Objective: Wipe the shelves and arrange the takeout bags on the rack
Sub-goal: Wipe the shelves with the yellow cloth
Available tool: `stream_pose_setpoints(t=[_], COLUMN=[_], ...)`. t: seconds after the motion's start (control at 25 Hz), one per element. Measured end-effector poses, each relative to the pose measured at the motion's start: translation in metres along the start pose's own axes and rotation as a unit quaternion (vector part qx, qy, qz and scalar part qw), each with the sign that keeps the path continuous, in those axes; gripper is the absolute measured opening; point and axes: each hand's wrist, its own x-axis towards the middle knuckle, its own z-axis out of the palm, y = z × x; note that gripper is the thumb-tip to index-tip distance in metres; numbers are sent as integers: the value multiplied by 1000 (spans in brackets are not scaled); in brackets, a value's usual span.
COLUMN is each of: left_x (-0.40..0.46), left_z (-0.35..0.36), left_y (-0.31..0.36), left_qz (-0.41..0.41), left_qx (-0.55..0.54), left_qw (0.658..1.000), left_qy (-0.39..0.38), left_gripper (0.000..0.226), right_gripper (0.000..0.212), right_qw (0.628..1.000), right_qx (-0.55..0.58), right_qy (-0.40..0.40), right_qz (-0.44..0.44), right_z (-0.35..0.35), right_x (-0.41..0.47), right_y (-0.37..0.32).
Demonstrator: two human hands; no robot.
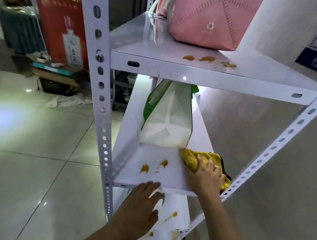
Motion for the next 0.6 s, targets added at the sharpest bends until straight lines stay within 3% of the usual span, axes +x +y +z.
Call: stream_pose_setpoints(t=[0.16, 0.32, 0.48, 0.6], left_x=[-4, 1, 6, 2], left_z=[-22, -80, -163, -214], left_y=[21, 40, 63, 76], left_qz=[-25, -7, 43, 84], left_qx=[-9, 10, 45, 65], left_qw=[999, 996, 976, 941], left_qy=[21, 93, 210, 321], left_gripper=[45, 44, 38, 35], right_gripper=[46, 35, 31, 20], right_qw=[999, 995, 969, 914], right_qx=[-2, 39, 238, 377], right_qy=[45, 70, 36, 130], right_qz=[-16, -53, -62, -74], right_z=[-3, -8, -46, -103], right_x=[-2, -31, -64, -103], right_y=[12, 13, 10, 8])
